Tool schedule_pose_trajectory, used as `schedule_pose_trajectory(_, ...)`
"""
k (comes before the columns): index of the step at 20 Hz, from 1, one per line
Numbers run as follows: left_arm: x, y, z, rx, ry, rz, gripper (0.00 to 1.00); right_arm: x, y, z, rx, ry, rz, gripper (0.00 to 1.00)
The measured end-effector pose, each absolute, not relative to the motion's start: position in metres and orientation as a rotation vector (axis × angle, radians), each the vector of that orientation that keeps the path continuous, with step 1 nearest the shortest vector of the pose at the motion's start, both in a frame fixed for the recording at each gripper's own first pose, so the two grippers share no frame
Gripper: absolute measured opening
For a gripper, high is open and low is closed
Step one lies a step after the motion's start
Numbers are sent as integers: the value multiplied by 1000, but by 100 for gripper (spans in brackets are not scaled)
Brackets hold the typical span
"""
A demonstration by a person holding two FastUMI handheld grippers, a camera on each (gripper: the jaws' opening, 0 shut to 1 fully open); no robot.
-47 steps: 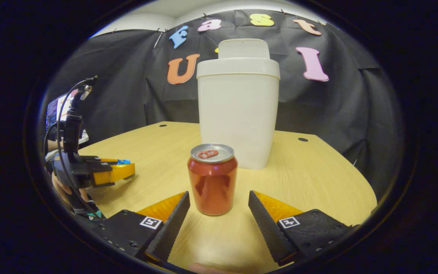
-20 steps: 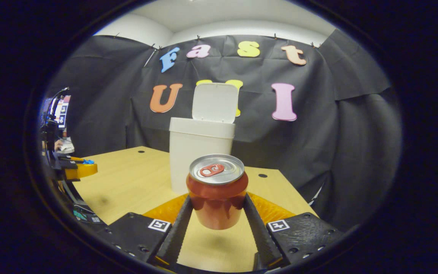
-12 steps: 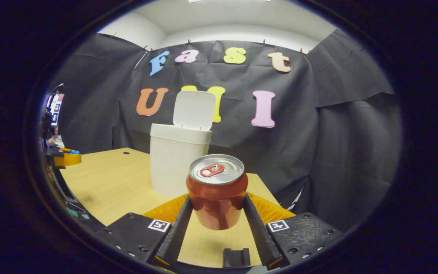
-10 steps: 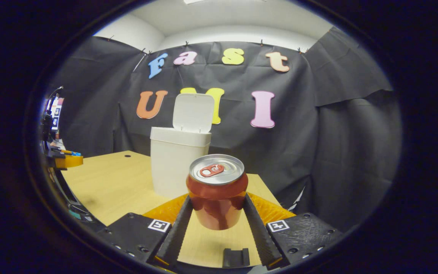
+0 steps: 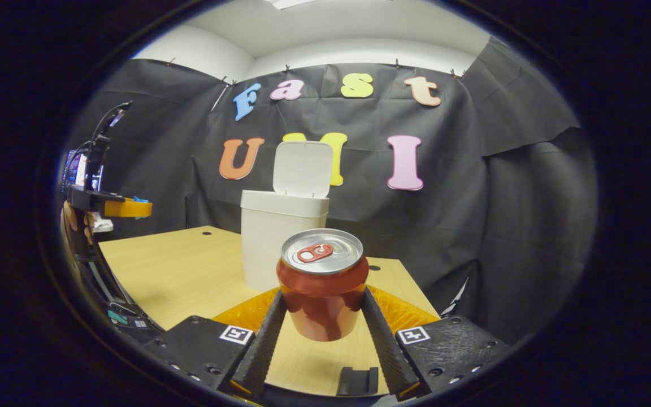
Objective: Press the lid of the desktop garbage bin to open it, pick up the crumpled paper on the desktop and throw it into the bin, then pick up the pop can on the desktop and drop it into the bin, and finally close the garbage bin lid.
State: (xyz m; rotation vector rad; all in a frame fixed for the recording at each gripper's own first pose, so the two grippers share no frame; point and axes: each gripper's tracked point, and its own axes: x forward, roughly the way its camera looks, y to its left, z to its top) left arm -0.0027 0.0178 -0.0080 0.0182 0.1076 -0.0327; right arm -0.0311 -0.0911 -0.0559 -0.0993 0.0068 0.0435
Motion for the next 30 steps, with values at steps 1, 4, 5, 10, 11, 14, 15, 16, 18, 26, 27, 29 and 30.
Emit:
schedule_pose_trajectory(1, 5, 13, -2, 19, 104, -37, 41, -31, -92, -56, -102, 0, 48, 78)
schedule_pose_trajectory(4, 25, 1, 12, 31, 101, -38, 41, -32, -94, -59, -101, -4, 57, 77)
schedule_pose_trajectory(5, 32, -4, 16, 34, 101, -44, 42, -33, -98, -59, -103, -10, 51, 77)
schedule_pose_trajectory(10, 64, -24, 44, 71, 53, -33, 41, -38, -113, -61, -107, -51, 48, 78)
schedule_pose_trajectory(11, 71, -32, 52, 72, 35, -42, 41, -38, -112, -67, -97, -42, 56, 77)
schedule_pose_trajectory(14, 94, -45, 91, 91, -64, -44, 41, -37, -116, -76, -83, -24, 63, 78)
schedule_pose_trajectory(15, 101, -52, 96, 94, -75, -50, 41, -36, -121, -78, -78, -23, 57, 78)
schedule_pose_trajectory(16, 109, -60, 98, 83, -77, -64, 41, -35, -124, -80, -65, -21, 52, 78)
schedule_pose_trajectory(18, 122, -81, 105, 67, -77, -92, 41, -36, -124, -86, -51, -18, 59, 78)
schedule_pose_trajectory(26, 198, -181, 107, 84, -96, -173, 41, -39, -151, -97, -25, -30, 23, 78)
schedule_pose_trajectory(27, 206, -192, 101, 83, -85, -184, 41, -40, -153, -97, -16, -32, 23, 78)
schedule_pose_trajectory(29, 218, -206, 89, 87, -56, -184, 41, -40, -155, -98, 6, -27, 21, 77)
schedule_pose_trajectory(30, 221, -212, 85, 90, -44, -183, 41, -39, -157, -99, 14, -23, 17, 78)
